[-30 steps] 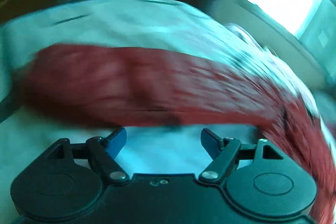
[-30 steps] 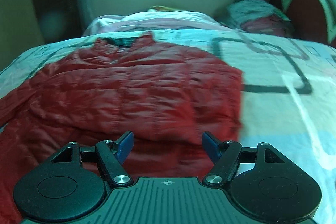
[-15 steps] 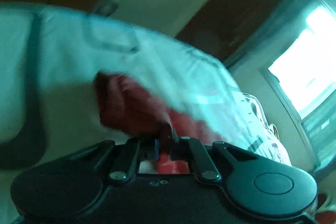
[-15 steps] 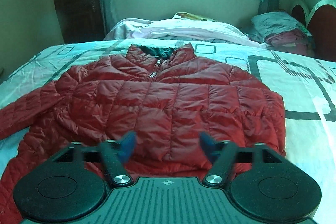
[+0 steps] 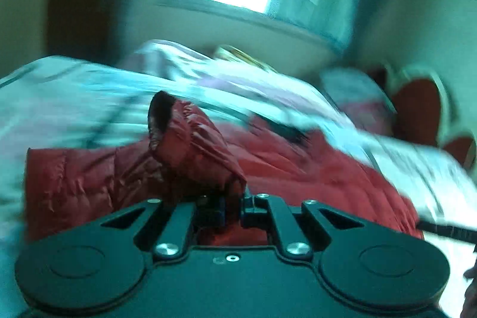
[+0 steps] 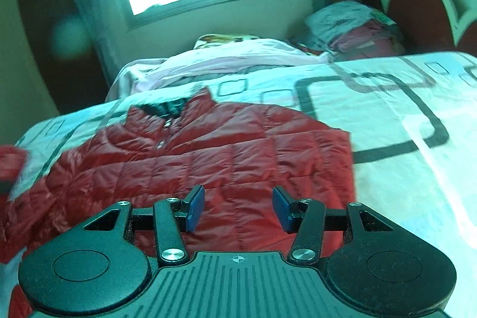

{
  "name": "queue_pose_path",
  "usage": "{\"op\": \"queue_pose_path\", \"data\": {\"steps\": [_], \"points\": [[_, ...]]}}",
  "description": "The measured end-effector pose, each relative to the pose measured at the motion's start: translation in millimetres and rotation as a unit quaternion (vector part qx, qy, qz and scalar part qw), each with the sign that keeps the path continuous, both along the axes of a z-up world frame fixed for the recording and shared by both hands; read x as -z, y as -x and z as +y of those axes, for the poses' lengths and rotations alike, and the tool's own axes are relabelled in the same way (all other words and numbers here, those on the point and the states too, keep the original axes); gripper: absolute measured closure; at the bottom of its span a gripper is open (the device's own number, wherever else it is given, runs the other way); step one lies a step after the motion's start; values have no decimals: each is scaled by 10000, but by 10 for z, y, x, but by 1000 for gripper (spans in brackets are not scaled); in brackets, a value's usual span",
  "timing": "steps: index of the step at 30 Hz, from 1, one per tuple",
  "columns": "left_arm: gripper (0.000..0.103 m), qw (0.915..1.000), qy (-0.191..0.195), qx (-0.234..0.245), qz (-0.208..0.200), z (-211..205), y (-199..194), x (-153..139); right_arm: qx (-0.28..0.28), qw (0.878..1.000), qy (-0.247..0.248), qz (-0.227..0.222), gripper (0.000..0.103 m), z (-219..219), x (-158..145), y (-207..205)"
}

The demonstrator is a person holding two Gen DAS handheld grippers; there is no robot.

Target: Fold large clothes

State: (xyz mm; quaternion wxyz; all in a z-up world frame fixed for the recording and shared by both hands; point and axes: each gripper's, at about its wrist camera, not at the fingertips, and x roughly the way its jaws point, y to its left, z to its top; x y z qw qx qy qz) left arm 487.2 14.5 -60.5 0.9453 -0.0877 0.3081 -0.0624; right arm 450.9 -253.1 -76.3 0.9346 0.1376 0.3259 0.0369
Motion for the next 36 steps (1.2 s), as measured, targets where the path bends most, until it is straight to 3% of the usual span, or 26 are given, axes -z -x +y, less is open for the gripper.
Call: {"op": "queue_pose_path", "data": {"steps": [5,9,10,12,14,17,21,25,27,29,31,36], "points": [[95,9939,-325,1030,223,-975,-276,219,490,9981,-366,85,52,-413,16,66],[91,9844,-439,1644,436,-1451,-381,414,743,9945,-738,68,51,-747,14,148],[84,9810,-446,1820,496,-1584,-403,468,820,9935,-791,61,41,-818,5,173],[50,9760,-418,2049,602,-1743,-375,595,994,9913,-855,-72,12,-925,-18,234],[32,9750,-348,2144,470,-1800,-273,623,954,9909,-945,-123,12,-999,-45,267],[33,9767,-182,2116,306,-1709,-182,478,791,9899,-1168,-124,12,-1046,-54,270],[53,9893,3,1447,193,-1195,-175,302,377,9889,-1435,14,13,-916,12,114],[61,9983,-412,407,30,-399,-57,259,-82,9869,-1571,344,27,-645,190,-174],[61,9985,-514,-2,183,-80,-55,314,-207,9866,-1545,490,31,-521,273,-312],[63,9975,-567,-277,312,151,-79,401,-349,9863,-1474,648,44,-396,344,-427],[66,9967,-580,-371,436,282,-125,495,-492,9874,-1266,811,80,-269,386,-511],[67,9972,-557,-213,460,268,-212,621,-402,9955,-777,373,85,-273,231,-288]]}}
